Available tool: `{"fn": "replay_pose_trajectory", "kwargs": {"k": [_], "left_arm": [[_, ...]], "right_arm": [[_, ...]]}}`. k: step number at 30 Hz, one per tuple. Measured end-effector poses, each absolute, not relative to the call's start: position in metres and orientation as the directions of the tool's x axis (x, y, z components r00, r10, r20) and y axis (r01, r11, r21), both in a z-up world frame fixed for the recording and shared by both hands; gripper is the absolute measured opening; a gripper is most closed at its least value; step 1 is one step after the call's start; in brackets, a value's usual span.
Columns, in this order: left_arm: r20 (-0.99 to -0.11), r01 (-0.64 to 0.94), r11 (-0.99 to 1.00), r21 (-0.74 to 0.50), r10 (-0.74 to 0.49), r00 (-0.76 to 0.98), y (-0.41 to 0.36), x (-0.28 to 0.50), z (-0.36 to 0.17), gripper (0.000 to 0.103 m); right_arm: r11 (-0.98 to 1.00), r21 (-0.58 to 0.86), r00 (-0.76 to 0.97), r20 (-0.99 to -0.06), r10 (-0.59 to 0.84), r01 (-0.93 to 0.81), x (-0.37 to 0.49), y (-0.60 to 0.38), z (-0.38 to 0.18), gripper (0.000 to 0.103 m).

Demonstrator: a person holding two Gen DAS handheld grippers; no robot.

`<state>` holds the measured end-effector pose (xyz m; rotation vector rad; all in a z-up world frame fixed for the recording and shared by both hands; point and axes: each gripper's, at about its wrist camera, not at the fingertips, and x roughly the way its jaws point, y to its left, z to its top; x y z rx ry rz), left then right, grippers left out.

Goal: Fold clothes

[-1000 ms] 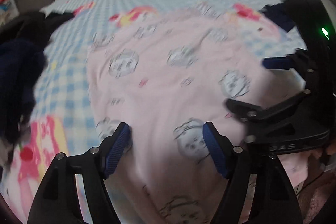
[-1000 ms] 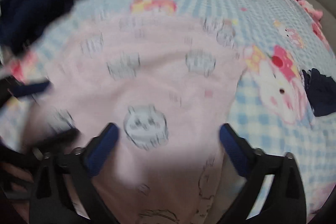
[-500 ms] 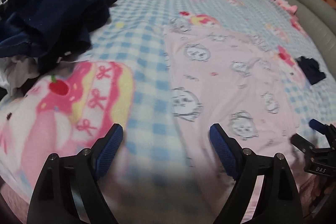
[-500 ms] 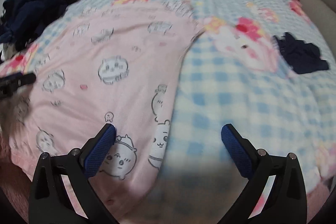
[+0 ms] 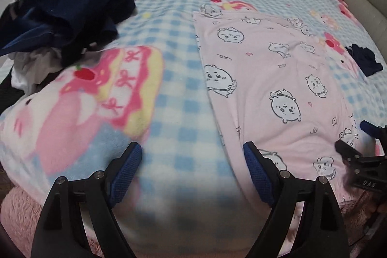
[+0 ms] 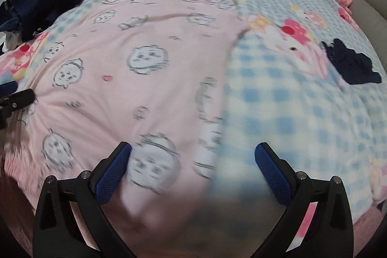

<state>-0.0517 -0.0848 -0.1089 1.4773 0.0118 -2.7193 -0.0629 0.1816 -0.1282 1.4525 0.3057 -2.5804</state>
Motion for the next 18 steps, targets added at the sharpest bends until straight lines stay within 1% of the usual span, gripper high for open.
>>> {"fn": "replay_pose_trajectory", "kwargs": {"k": [1,3,6,7,10,13,14,15,18], "left_arm": [[-0.83,0.048,-0.998,0.032,-0.053,-0.555,-0.082,-0.048,-0.106,0.087],[-0.818,0.04,-0.999,0.017,-0.037,-0.574,-0.077,-0.038,-0.099,0.087],[-0.824,-0.045,-0.997,-0.06,0.075,-0.562,-0.066,-0.023,-0.097,0.087],[-0.836,-0.058,-0.997,-0.049,0.073,-0.544,-0.06,-0.02,-0.102,0.087],[-0.873,-0.052,-0.998,0.016,0.011,-0.487,-0.052,-0.018,-0.116,0.087],[-0.894,-0.014,-1.0,0.008,-0.001,-0.448,-0.061,-0.02,-0.122,0.087],[-0.897,-0.002,-1.0,0.01,-0.008,-0.442,-0.065,-0.018,-0.122,0.088],[-0.9,0.01,-1.0,0.013,-0.016,-0.435,-0.068,-0.016,-0.122,0.088],[-0.907,0.044,-0.996,0.084,-0.094,-0.411,-0.072,-0.007,-0.124,0.088]], "right_arm": [[-0.968,-0.085,-0.513,-0.857,-0.05,0.237,-0.061,0.188,-0.126,0.102],[-0.973,-0.09,-0.522,-0.852,-0.036,0.213,-0.056,0.195,-0.12,0.102],[-0.978,-0.088,-0.549,-0.835,-0.031,0.189,-0.051,0.197,-0.11,0.102],[-0.977,-0.073,-0.56,-0.827,-0.052,0.199,-0.049,0.193,-0.105,0.102],[-0.954,-0.048,-0.545,-0.829,-0.127,0.297,-0.041,0.166,-0.106,0.102],[-0.93,-0.154,-0.517,-0.855,-0.045,0.335,-0.032,0.143,-0.13,0.102],[-0.929,-0.168,-0.517,-0.856,-0.029,0.331,-0.03,0.145,-0.136,0.102],[-0.936,-0.144,-0.514,-0.857,-0.044,0.32,-0.029,0.152,-0.137,0.102],[-0.956,-0.099,-0.497,-0.866,-0.055,0.278,-0.029,0.175,-0.136,0.102]]}}
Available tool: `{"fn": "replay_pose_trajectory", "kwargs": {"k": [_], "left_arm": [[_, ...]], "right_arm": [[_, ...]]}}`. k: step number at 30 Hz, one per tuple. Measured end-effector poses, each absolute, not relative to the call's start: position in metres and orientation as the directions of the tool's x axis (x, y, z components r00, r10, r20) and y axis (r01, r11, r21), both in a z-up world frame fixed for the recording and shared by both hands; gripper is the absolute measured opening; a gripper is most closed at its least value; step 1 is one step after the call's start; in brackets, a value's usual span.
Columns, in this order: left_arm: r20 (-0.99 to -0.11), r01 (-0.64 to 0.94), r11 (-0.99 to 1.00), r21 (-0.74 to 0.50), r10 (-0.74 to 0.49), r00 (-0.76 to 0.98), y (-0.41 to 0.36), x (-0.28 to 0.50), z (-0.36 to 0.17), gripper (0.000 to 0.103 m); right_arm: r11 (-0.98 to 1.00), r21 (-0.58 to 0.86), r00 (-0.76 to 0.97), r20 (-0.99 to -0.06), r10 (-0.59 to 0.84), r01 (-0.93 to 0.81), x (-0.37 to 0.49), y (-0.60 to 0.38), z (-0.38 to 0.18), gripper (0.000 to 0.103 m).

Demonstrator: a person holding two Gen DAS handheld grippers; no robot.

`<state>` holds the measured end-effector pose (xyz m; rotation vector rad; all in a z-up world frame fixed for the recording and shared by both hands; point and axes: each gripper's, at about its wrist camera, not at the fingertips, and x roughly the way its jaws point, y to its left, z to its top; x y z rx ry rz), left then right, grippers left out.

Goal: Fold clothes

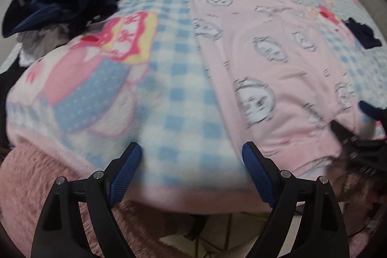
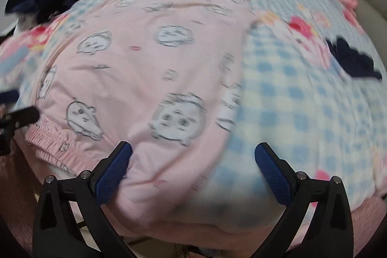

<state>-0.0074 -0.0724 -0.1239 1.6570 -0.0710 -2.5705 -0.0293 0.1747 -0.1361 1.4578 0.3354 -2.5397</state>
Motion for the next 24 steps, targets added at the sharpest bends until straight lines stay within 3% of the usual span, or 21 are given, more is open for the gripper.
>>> {"fn": "replay_pose_trajectory", "kwargs": {"k": [5,10,16,21,24], "left_arm": [[-0.869,0.063,-0.998,-0.011,-0.022,-0.494,-0.081,-0.001,-0.107,0.088],[-0.799,0.04,-0.979,-0.199,0.139,-0.585,-0.092,-0.002,-0.092,0.088],[-0.865,0.026,-0.996,-0.087,0.063,-0.499,-0.07,-0.014,-0.116,0.088],[-0.909,0.028,-0.999,-0.017,0.004,-0.416,-0.07,-0.013,-0.132,0.088],[-0.915,0.052,-0.998,-0.029,0.006,-0.403,-0.079,-0.009,-0.13,0.087]], "right_arm": [[-0.952,-0.158,-0.536,-0.844,-0.008,0.263,-0.016,0.183,-0.133,0.102],[-0.967,-0.032,-0.561,-0.819,-0.12,0.254,-0.023,0.195,-0.11,0.102],[-0.959,-0.019,-0.58,-0.8,-0.155,0.283,-0.031,0.183,-0.1,0.102],[-0.947,-0.2,-0.544,-0.839,0.031,0.253,-0.04,0.176,-0.134,0.102],[-0.966,-0.157,-0.516,-0.856,0.029,0.206,-0.037,0.195,-0.132,0.102]]}}
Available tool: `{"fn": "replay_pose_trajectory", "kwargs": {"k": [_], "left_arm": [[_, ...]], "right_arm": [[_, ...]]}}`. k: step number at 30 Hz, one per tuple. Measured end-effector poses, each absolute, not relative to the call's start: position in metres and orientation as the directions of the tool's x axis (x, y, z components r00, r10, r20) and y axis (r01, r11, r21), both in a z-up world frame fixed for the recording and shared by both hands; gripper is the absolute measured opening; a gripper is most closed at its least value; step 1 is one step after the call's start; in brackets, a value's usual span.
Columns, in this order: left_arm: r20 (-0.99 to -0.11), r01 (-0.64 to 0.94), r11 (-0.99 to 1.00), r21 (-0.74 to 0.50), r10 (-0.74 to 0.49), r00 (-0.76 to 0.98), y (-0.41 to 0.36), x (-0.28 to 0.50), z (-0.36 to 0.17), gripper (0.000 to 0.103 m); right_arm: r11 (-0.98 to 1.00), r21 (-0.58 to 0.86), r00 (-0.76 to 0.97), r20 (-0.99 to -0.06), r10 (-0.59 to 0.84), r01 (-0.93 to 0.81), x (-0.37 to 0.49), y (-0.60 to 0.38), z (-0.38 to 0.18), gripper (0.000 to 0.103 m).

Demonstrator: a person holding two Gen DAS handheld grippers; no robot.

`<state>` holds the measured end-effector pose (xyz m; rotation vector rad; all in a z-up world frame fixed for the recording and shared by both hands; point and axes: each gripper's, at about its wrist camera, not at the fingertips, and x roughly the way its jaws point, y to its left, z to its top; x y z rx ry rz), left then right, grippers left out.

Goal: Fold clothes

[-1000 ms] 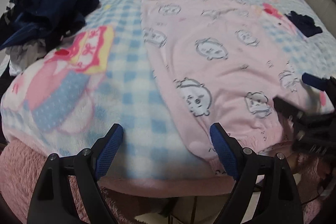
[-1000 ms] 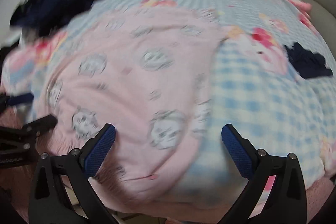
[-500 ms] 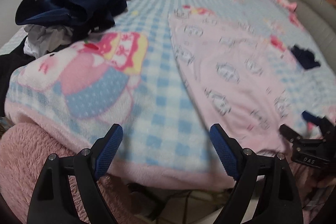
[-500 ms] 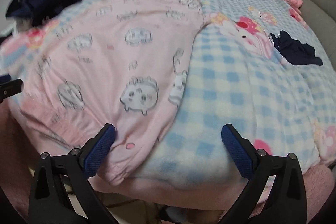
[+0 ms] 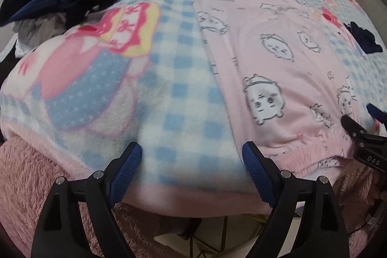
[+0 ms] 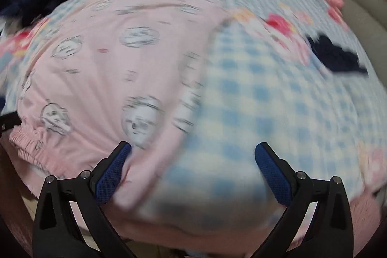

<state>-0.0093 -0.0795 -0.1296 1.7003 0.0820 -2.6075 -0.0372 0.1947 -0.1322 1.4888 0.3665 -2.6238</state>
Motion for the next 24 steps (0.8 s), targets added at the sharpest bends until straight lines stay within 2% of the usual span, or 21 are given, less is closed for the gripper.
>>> {"fn": "replay_pose_trajectory", "kwargs": {"k": [2,4,7,10,13,14,18,24], "left_arm": [[-0.91,0.082,-0.994,-0.066,0.027,-0.415,-0.089,-0.006,-0.125,0.086],[-0.884,0.105,-0.982,-0.154,0.09,-0.459,-0.101,-0.003,-0.116,0.086],[-0.836,0.097,-0.962,-0.254,0.168,-0.522,-0.114,-0.004,-0.103,0.086],[-0.81,0.004,-0.96,-0.281,0.234,-0.538,-0.106,-0.017,-0.095,0.086],[-0.77,-0.108,-0.93,-0.351,0.352,-0.533,-0.09,-0.026,-0.091,0.086],[-0.774,-0.125,-0.93,-0.344,0.357,-0.524,-0.084,-0.03,-0.093,0.086],[-0.867,-0.063,-0.979,-0.196,0.203,-0.455,-0.083,-0.035,-0.119,0.081],[-0.891,-0.075,-0.985,-0.155,0.172,-0.421,-0.089,-0.02,-0.108,0.08]], "right_arm": [[-0.974,-0.139,-0.504,-0.863,0.031,0.178,-0.035,0.205,-0.129,0.102],[-0.972,-0.157,-0.522,-0.852,0.045,0.173,-0.028,0.206,-0.121,0.102],[-0.976,-0.109,-0.541,-0.841,-0.011,0.189,-0.027,0.206,-0.104,0.102],[-0.967,-0.051,-0.544,-0.834,-0.097,0.251,-0.037,0.196,-0.086,0.102],[-0.931,-0.041,-0.524,-0.835,-0.168,0.364,-0.057,0.158,-0.081,0.102],[-0.921,-0.044,-0.513,-0.84,-0.175,0.387,-0.063,0.145,-0.084,0.102],[-0.912,-0.103,-0.461,-0.882,-0.102,0.398,-0.083,0.11,-0.114,0.101],[-0.944,-0.177,-0.402,-0.914,0.053,0.28,-0.075,0.156,-0.126,0.101]]}}
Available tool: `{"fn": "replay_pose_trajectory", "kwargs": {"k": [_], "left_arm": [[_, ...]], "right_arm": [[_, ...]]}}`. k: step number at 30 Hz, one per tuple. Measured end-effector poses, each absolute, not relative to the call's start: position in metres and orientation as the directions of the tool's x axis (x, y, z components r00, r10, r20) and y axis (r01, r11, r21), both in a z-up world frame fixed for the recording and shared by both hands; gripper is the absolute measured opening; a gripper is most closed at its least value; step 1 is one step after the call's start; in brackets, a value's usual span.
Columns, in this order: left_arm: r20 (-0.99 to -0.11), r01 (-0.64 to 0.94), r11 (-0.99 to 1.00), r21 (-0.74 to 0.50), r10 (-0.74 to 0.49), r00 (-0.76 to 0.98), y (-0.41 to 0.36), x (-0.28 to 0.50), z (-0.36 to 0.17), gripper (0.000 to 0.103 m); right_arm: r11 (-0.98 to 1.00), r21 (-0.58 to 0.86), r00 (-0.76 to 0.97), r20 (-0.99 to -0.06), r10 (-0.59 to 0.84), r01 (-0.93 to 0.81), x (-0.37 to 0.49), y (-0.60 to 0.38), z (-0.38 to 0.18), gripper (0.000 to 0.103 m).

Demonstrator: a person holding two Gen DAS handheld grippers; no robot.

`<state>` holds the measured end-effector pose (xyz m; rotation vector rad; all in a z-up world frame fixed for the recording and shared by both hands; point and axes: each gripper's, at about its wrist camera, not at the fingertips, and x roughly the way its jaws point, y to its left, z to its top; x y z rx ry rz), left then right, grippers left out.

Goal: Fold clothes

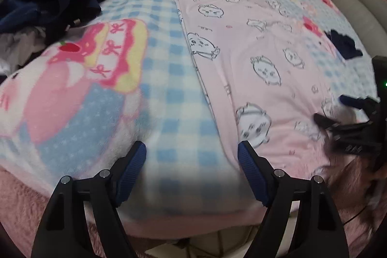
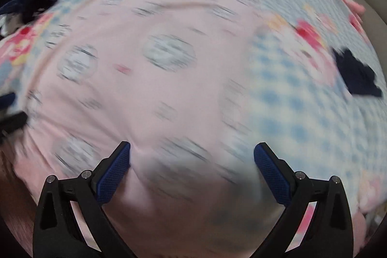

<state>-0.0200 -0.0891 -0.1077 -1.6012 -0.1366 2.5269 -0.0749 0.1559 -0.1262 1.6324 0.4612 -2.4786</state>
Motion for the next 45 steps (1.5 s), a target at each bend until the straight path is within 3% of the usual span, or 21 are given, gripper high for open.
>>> {"fn": "replay_pose_trajectory", "kwargs": {"k": [5,9,17,22,30,35,37,39,42,45], "left_arm": [[-0.882,0.006,-0.976,-0.217,0.193,-0.429,-0.114,0.005,-0.074,0.08],[-0.863,0.033,-0.958,-0.284,0.24,-0.445,-0.125,-0.006,-0.08,0.08],[-0.878,-0.015,-0.985,-0.169,0.158,-0.452,-0.095,-0.071,-0.105,0.079],[-0.909,-0.053,-0.997,-0.056,0.073,-0.411,-0.089,-0.085,-0.124,0.078],[-0.907,-0.021,-0.999,-0.044,0.049,-0.419,-0.1,-0.074,-0.105,0.073],[-0.858,-0.032,-0.988,-0.152,0.148,-0.492,-0.105,-0.088,-0.085,0.073],[-0.878,-0.056,-0.991,-0.122,0.134,-0.46,-0.1,-0.101,-0.1,0.073],[-0.906,-0.042,-0.997,-0.062,0.074,-0.416,-0.096,-0.113,-0.118,0.074],[-0.921,0.014,-1.0,-0.018,0.011,-0.389,-0.113,-0.111,-0.12,0.072],[-0.917,0.035,-0.999,-0.013,-0.002,-0.398,-0.129,-0.095,-0.108,0.068]], "right_arm": [[-0.971,-0.139,-0.423,-0.905,0.045,0.193,-0.043,0.203,-0.048,0.101],[-0.977,-0.053,-0.503,-0.862,-0.059,0.205,-0.039,0.202,-0.003,0.102],[-0.875,-0.122,-0.447,-0.887,-0.116,0.469,-0.101,0.085,-0.083,0.102],[-0.894,-0.105,-0.396,-0.915,-0.084,0.434,-0.115,0.072,-0.128,0.101],[-0.952,-0.178,-0.393,-0.917,0.069,0.248,-0.102,0.148,-0.14,0.102],[-0.953,-0.133,-0.48,-0.877,-0.015,0.271,-0.096,0.143,-0.103,0.101],[-0.948,-0.058,-0.477,-0.873,-0.104,0.312,-0.101,0.131,-0.099,0.101],[-0.941,-0.059,-0.459,-0.882,-0.107,0.332,-0.111,0.117,-0.112,0.101],[-0.934,-0.171,-0.437,-0.899,0.019,0.312,-0.121,0.116,-0.142,0.1],[-0.966,-0.148,-0.425,-0.904,0.046,0.211,-0.117,0.15,-0.142,0.1]]}}
